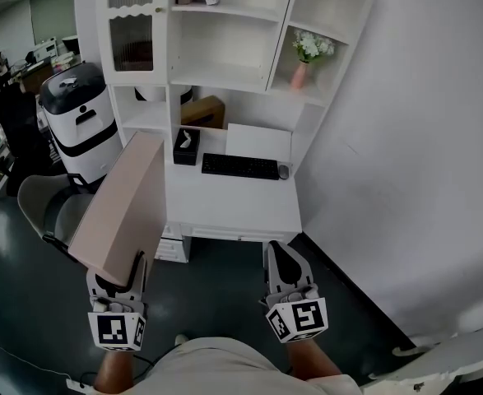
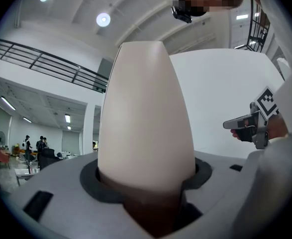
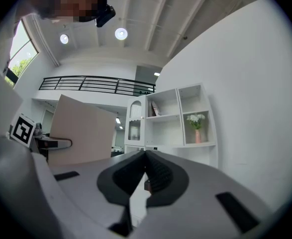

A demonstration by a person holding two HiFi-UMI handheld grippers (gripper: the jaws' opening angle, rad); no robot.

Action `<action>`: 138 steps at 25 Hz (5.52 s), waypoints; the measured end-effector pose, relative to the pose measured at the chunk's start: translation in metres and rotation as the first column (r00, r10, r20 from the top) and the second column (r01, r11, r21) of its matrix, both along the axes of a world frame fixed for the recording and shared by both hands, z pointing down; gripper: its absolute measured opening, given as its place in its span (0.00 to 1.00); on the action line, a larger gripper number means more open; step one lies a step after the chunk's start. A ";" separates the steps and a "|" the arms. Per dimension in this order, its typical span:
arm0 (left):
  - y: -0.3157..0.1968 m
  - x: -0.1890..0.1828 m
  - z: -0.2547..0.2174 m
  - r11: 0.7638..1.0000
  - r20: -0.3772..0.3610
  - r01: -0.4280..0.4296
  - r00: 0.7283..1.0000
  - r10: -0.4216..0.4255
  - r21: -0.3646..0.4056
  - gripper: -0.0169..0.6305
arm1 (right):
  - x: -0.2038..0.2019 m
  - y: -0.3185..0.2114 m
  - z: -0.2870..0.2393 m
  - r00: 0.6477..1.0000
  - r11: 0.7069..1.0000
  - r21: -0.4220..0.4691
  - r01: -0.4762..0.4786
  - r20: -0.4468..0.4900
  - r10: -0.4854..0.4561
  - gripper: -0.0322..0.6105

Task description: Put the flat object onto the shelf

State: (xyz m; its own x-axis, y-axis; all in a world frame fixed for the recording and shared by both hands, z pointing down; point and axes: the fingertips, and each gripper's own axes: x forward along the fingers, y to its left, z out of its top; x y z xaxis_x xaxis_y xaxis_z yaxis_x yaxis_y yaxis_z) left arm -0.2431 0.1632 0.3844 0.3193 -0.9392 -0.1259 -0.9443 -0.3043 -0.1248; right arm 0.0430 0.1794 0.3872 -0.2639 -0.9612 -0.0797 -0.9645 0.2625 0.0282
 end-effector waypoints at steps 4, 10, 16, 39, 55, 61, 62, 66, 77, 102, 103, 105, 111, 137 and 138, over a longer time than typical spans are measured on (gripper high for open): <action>0.003 0.013 0.002 1.000 -0.001 0.025 1.000 -0.025 -0.005 0.46 | 0.019 0.002 0.001 1.000 1.000 -0.005 0.012 -0.001 -0.012 0.05; 0.002 0.029 0.001 0.999 0.001 0.044 0.999 -0.044 -0.015 0.46 | 0.038 0.001 0.002 0.999 0.999 -0.007 0.042 -0.002 -0.042 0.05; -0.020 0.034 0.004 0.999 0.012 0.051 0.999 -0.051 -0.002 0.46 | 0.043 -0.020 0.011 0.999 0.998 -0.019 0.053 -0.008 -0.053 0.05; -0.232 0.011 0.012 0.998 -0.020 -0.056 0.998 0.056 -0.002 0.46 | 0.015 -0.211 0.007 0.997 0.998 -0.011 -0.056 -0.044 0.056 0.06; -0.344 0.030 0.006 0.997 0.036 -0.080 0.996 0.079 0.004 0.46 | 0.030 -0.322 -0.001 0.996 0.997 -0.003 -0.079 -0.033 0.079 0.05; -0.367 0.065 -0.002 0.999 0.088 -0.023 0.996 0.019 0.035 0.46 | 0.059 -0.370 -0.007 0.999 1.000 0.008 -0.015 -0.043 0.015 0.05; -0.370 0.072 -0.009 0.998 0.135 -0.017 0.991 0.008 0.061 0.46 | 0.064 -0.377 -0.010 0.999 1.000 0.012 -0.007 -0.043 0.008 0.05; -0.383 0.100 -0.033 0.986 0.352 -0.020 0.935 -0.040 0.165 0.46 | 0.081 -0.402 -0.014 0.999 1.000 0.023 0.012 -0.038 -0.012 0.05; -0.400 0.152 -0.051 0.968 0.581 0.022 0.796 -0.169 0.251 0.46 | 0.113 -0.432 -0.003 0.999 0.999 0.010 0.035 0.000 -0.035 0.05; -0.473 0.222 -0.063 0.920 0.901 -0.109 0.275 -0.336 0.377 0.45 | 0.162 -0.423 -0.001 1.000 1.000 0.011 -0.017 0.016 0.017 0.05; -0.476 0.224 -0.061 0.921 0.906 -0.113 0.259 -0.336 0.374 0.45 | 0.163 -0.422 0.000 1.000 1.000 0.010 -0.019 0.017 0.019 0.05; -0.483 0.228 -0.058 0.922 0.915 -0.124 0.230 -0.333 0.366 0.45 | 0.164 -0.423 0.000 1.000 1.000 0.008 -0.022 0.020 0.022 0.05; -0.501 0.239 -0.047 0.929 0.934 -0.148 0.175 -0.313 0.339 0.45 | 0.170 -0.421 0.002 0.999 0.999 0.009 -0.033 0.022 0.033 0.05; -0.570 0.261 0.003 0.966 0.979 -0.166 0.094 -0.184 0.197 0.45 | 0.193 -0.427 0.014 0.995 0.996 -0.021 -0.087 0.036 0.088 0.05; -0.572 0.262 0.003 0.966 0.978 -0.167 0.096 -0.182 0.197 0.45 | 0.194 -0.427 0.014 0.995 0.996 -0.023 -0.089 0.036 0.090 0.05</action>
